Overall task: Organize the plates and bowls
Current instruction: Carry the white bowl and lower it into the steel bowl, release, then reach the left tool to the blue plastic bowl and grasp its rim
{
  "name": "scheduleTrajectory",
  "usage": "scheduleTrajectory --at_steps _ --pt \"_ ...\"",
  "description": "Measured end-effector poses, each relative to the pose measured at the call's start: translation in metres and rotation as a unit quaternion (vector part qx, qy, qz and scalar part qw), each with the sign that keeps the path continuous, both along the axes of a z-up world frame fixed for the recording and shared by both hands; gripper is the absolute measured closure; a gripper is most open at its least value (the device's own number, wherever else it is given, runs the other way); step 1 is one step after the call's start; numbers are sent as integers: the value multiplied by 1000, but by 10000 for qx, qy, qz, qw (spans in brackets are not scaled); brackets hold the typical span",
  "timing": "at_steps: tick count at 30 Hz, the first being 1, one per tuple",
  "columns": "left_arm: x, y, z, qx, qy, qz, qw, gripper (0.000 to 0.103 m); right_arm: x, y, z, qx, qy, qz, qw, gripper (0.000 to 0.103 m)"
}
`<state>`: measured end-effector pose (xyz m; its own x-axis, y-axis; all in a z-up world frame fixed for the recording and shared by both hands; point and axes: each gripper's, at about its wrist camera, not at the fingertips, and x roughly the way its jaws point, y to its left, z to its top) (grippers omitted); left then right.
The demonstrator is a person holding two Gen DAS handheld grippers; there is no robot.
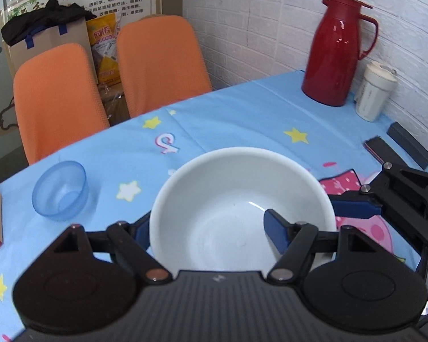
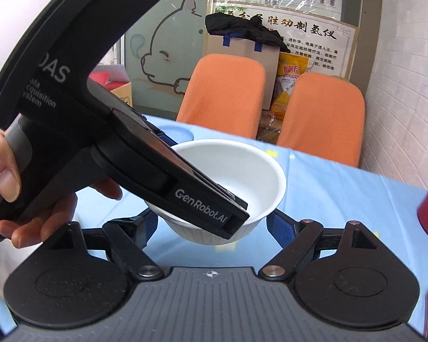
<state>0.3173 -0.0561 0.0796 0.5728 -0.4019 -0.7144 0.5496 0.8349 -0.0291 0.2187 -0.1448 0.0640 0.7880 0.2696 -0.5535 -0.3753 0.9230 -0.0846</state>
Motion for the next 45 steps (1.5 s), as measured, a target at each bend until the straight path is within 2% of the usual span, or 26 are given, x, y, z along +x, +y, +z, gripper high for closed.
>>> scheduleTrajectory --at_steps 4,8,13,17,21,25,29,36,41,45 --pt "-47 -6 -11 76 -24 -98 9999 29 -47 7 -11 -33 0 -141 9999 0" --pt "-71 -7 -25 214 18 -116 9997 29 -77 12 -25 65 78 -196 9998 0" --pt "-75 -9 -47 404 177 -112 9990 27 -78 12 -42 187 282 -225 9992 0" --pt "-79 -11 -49 577 -83 -153 9982 27 -82 7 -47 176 347 -309 9988 0" --pt "-77 3 -37 205 58 -96 9997 27 -95 -4 -45 200 322 -429 9984 0" --pt "-75 22 -18 -107 -83 149 9998 27 -114 -18 -48 335 286 -629 9970 0" --pt "-65 46 -7 -19 -260 559 9981 27 -104 -19 -41 464 203 -621 9968 0" --pt "-40 112 -7 178 -230 1382 9900 27 -74 1 -25 309 -51 -305 9990 0" --pt "-18 154 -12 187 -80 1804 9834 27 -25 14 -15 374 72 -33 9993 0" --pt "17 177 -13 120 -58 2069 9783 27 22 32 -4 366 239 273 9987 0"
